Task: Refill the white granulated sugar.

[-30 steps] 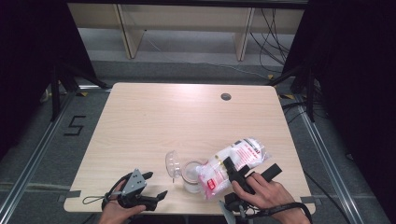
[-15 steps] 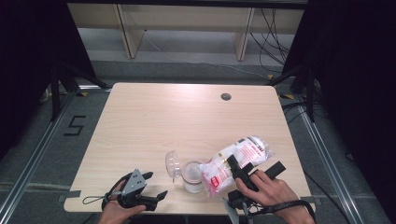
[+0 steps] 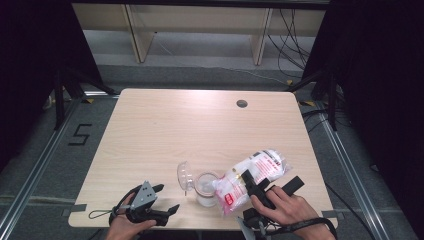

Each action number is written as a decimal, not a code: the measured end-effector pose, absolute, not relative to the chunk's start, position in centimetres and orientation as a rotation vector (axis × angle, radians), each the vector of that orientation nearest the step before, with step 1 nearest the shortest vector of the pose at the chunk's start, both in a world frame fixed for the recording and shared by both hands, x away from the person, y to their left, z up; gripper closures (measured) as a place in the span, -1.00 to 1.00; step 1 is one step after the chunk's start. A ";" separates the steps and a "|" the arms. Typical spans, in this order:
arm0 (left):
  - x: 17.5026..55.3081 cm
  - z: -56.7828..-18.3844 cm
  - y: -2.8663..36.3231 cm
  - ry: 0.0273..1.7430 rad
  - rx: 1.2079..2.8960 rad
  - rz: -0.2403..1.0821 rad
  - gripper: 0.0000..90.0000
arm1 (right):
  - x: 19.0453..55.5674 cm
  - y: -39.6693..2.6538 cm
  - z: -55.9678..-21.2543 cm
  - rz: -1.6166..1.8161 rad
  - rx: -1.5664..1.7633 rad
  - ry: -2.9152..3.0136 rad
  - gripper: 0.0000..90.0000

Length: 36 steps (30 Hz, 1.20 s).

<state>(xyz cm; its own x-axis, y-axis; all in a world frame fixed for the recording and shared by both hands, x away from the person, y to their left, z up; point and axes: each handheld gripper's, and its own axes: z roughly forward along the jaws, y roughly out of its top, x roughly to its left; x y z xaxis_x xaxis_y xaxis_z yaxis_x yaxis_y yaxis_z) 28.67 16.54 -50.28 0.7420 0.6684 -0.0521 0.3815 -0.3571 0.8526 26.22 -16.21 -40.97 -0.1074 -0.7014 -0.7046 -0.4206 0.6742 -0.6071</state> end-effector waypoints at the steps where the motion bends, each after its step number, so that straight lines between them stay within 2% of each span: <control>1: 28.7 -50.3 16.5 0.796 1.988 0.379 -0.65 | 26.3 -16.0 -40.9 -0.304 -0.929 1.726 0.52; 14: 28.6 -50.3 16.5 0.798 1.986 0.378 -0.65 | 27.4 -15.7 -40.6 -0.294 -0.924 1.729 0.53; 36: 28.6 -50.3 16.5 0.804 1.984 0.376 -0.65 | 26.7 -16.5 -40.5 -0.303 -0.871 1.755 0.55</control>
<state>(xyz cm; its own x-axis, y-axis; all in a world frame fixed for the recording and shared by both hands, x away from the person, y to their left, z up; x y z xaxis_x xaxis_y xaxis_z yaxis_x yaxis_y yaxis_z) 28.58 16.49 -50.29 0.7390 0.6713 -0.0572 0.3863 -0.3527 0.8523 26.70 -16.48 -40.52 -0.1304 -0.6846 -0.7171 -0.4043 0.6972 -0.5920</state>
